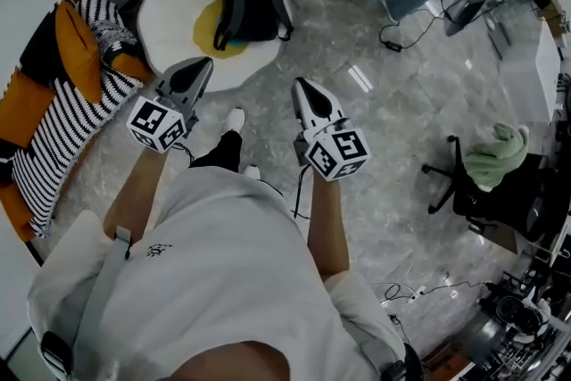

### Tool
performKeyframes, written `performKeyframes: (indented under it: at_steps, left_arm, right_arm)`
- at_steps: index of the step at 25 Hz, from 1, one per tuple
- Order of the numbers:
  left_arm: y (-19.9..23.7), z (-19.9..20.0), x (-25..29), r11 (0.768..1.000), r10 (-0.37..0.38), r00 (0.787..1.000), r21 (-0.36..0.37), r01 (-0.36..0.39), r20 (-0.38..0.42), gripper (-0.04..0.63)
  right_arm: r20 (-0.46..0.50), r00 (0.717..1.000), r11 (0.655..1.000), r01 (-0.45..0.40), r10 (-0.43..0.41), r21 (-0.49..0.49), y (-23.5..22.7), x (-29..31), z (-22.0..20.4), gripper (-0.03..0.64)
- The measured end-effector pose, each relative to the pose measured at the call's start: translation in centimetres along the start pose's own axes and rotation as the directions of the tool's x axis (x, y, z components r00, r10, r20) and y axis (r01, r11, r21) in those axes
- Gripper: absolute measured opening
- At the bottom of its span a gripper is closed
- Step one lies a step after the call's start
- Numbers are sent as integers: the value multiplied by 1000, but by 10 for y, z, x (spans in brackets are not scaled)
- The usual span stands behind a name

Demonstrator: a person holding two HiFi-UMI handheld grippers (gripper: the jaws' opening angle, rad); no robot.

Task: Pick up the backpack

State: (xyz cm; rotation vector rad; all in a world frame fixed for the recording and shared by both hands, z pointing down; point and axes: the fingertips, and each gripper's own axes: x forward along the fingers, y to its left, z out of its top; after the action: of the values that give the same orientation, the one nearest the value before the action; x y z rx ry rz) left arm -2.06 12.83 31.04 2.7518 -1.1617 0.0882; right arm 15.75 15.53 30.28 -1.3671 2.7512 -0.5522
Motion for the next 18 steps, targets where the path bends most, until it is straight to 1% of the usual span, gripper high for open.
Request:
performKeyframes:
  at_steps: [7,15,18]
  left_arm:
    - [41,11,36,999,-28,1000,-16,28,9,3]
    - [100,13,71,996,-67,998,-51,67,0,3]
    - [118,21,87,995,-87,996,-44,87,5,3]
  right_arm:
    - [-6,1000,1000,12,-12,-12,-20,45,22,6]
    - [-3,999,999,41,-41,12,-40,103,37,6]
    - [-4,998,998,59,-59,17,-49,121,43,6]
